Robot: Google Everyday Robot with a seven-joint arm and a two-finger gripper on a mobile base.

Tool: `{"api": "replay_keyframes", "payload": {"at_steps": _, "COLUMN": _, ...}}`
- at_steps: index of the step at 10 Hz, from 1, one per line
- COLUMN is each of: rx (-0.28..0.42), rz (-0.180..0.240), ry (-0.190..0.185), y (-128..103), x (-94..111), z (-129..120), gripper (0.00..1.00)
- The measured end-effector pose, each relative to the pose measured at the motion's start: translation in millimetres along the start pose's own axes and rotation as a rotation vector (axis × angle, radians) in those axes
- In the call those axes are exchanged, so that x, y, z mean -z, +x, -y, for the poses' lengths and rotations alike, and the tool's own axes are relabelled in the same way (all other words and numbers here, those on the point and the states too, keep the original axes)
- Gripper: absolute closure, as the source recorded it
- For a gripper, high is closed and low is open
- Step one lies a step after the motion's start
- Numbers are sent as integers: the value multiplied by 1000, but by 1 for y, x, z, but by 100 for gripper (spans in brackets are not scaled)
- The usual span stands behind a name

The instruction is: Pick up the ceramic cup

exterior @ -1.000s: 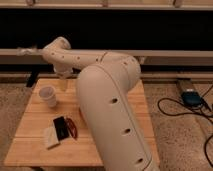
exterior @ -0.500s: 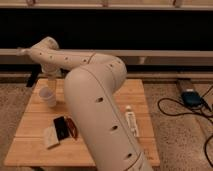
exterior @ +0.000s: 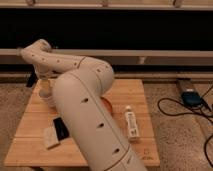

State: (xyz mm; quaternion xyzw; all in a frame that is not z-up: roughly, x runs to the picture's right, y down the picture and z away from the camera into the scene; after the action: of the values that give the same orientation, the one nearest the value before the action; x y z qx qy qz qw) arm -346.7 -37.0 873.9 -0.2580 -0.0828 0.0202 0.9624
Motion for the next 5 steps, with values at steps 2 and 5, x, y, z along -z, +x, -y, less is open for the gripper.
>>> {"api": "replay_keyframes", "payload": {"at_steps": 2, "rx": 10, "rz": 15, "ry": -14, "y": -5, "x": -19, "z": -1, "gripper": 20}}
{"api": "replay_keyframes", "payload": {"at_steps": 5, "rx": 27, "rz": -1, "ry": -42, "y": 4, "x": -41, "z": -5, "gripper": 32}}
